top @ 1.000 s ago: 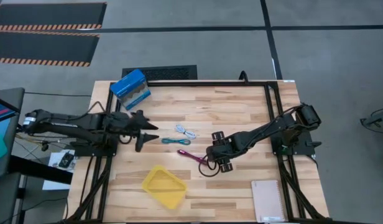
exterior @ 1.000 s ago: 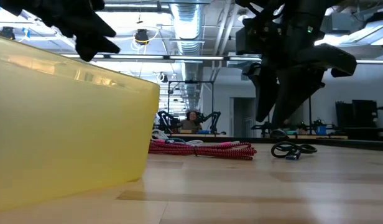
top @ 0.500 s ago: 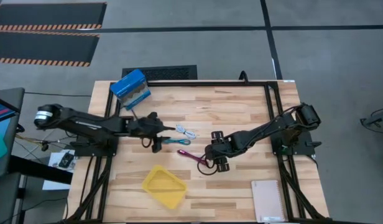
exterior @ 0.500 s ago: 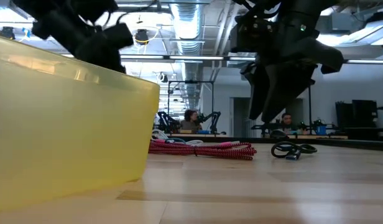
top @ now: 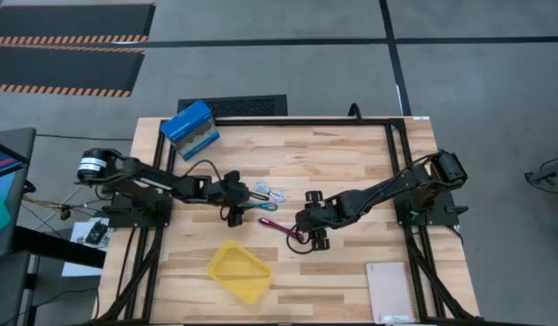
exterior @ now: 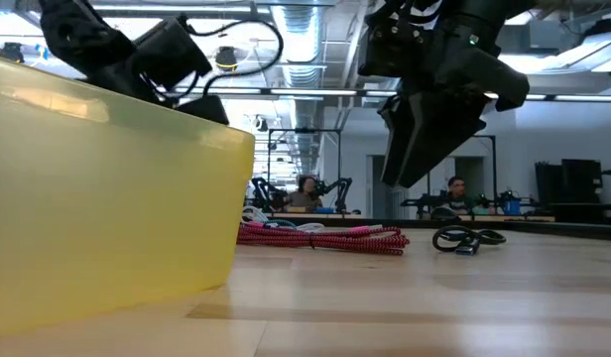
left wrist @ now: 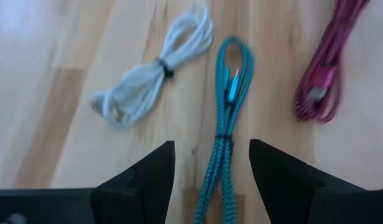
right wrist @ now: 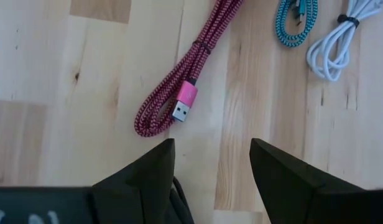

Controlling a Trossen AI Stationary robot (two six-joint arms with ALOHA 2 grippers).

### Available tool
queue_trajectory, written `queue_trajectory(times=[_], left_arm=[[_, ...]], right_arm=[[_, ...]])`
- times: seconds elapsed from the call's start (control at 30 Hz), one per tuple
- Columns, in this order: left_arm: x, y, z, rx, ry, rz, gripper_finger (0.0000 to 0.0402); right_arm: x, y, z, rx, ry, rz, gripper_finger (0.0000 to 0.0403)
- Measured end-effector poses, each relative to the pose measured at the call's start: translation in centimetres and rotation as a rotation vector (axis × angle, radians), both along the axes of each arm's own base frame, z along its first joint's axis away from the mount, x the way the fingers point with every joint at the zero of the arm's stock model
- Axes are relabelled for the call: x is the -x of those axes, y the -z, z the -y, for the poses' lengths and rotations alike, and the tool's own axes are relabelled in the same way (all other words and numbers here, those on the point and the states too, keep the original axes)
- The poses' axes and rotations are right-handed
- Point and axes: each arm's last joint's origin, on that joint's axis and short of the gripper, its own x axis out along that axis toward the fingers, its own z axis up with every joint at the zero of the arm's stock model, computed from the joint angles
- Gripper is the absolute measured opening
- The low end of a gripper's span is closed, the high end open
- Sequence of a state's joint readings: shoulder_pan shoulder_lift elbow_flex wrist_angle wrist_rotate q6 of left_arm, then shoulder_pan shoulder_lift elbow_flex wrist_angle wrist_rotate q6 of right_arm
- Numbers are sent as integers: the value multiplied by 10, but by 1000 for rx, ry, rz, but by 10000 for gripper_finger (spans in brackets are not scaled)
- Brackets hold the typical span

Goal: Pick and place USB-C Cables
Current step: Put the blue black charger cable into the yellow transparent bin

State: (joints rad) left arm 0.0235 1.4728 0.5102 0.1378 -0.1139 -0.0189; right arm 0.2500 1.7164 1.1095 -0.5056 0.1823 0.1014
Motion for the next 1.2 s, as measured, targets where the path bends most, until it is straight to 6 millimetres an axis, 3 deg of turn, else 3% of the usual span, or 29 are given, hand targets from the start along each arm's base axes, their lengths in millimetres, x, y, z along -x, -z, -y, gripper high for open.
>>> queue_trajectory(times=[0.4, 0.53, 0.77, 1.03, 1.2], left_arm=[[-12, 32, 0, 24, 5, -46, 188], [-11, 33, 1, 29, -6, -58, 140], [-10, 34, 2, 53, -9, -62, 14], [-10, 33, 3, 78, -83, -40, 6], [-1, 15, 6, 96, -137, -15, 4]], right_arm=[[-2, -1, 0, -8, 7, 23, 233], [-2, -1, 0, -8, 7, 23, 233], [-2, -1, 0, -18, 25, 26, 233], [-7, -4, 0, -32, 33, 77, 233], [-11, -5, 4, -42, 47, 112, 233]])
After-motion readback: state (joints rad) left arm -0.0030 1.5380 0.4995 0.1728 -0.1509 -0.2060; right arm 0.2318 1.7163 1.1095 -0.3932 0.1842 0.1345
